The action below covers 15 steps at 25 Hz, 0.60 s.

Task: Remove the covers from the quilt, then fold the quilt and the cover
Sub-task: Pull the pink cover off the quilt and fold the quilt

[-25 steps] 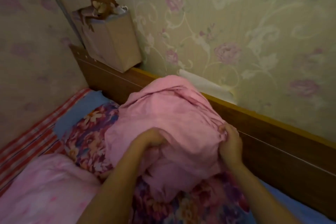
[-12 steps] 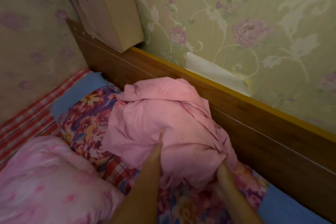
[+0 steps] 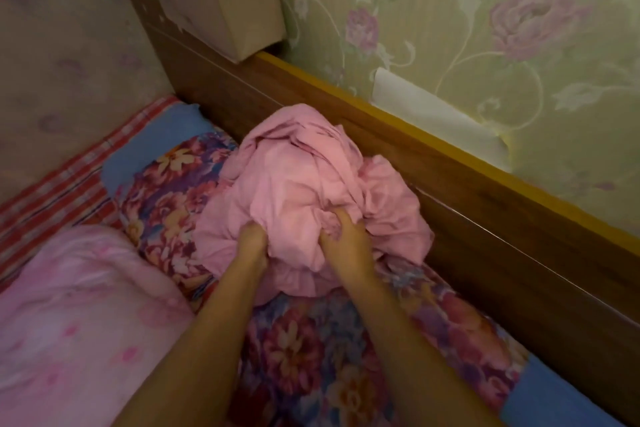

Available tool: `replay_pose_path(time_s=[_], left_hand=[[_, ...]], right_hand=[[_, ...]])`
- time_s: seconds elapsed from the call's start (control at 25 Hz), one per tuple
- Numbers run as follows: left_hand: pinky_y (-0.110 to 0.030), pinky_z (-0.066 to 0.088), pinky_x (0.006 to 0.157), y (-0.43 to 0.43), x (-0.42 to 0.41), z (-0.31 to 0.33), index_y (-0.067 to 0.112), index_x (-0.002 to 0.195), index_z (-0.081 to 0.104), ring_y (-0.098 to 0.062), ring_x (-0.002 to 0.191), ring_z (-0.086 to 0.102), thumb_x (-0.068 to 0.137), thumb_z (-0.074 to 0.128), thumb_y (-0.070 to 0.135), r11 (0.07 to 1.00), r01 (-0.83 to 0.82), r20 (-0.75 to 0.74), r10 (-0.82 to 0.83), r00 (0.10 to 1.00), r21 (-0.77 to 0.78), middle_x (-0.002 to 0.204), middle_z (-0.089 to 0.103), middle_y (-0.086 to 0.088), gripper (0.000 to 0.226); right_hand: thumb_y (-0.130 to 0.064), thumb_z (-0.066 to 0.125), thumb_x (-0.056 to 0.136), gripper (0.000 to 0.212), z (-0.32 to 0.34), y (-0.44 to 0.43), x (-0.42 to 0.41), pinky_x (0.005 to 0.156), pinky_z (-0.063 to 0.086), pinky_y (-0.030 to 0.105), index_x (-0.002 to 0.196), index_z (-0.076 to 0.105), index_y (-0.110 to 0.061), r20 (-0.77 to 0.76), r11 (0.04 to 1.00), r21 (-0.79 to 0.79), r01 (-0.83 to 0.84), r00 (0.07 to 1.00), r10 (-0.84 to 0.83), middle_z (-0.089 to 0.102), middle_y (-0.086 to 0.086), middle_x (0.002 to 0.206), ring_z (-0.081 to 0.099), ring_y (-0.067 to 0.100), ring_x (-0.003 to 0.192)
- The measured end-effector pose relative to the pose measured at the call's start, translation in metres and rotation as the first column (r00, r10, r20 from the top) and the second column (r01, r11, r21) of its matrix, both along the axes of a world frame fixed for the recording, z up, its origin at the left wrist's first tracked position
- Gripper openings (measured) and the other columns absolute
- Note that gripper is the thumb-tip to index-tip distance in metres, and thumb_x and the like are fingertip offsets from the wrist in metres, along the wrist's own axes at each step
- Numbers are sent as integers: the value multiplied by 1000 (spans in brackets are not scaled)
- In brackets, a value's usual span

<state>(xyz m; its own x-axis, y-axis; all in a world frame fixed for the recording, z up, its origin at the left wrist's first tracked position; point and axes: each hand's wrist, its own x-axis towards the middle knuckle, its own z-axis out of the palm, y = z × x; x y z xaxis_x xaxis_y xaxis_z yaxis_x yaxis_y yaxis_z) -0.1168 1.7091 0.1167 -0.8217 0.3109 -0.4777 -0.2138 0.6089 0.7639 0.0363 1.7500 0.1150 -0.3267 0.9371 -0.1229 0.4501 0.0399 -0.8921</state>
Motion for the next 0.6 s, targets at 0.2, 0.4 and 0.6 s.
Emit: replay_pose_path(time_s=[0.2,0.4,0.6], left_hand=[[-31,14,115,-8,-25,-35,25,152,1,-27,145,11,95,51,37,819,545,-177,-572,801,-181,157,3,-8,77],[-42,21,113,-7,-39,-142,34,149,-8,-39,142,18,92,52,48,676,645,139,-645,752,-355,157,3,-19,84],[-16,25,101,-8,-54,-181,18,148,-13,-27,141,25,96,50,34,699,677,75,-681,729,-230,157,-1,-16,83]], right_hand=[[-58,42,73,68,-73,55,-68,106,33,51,137,30,-38,441,913,-341,-223,821,364,36,12,146,37,38,131],[-24,49,92,31,-130,53,-47,90,46,38,118,59,-10,605,906,-339,-252,679,415,60,13,120,56,31,111],[-23,44,93,30,-174,58,-79,87,46,36,114,61,-9,712,938,-270,-217,611,346,63,13,115,58,30,107]])
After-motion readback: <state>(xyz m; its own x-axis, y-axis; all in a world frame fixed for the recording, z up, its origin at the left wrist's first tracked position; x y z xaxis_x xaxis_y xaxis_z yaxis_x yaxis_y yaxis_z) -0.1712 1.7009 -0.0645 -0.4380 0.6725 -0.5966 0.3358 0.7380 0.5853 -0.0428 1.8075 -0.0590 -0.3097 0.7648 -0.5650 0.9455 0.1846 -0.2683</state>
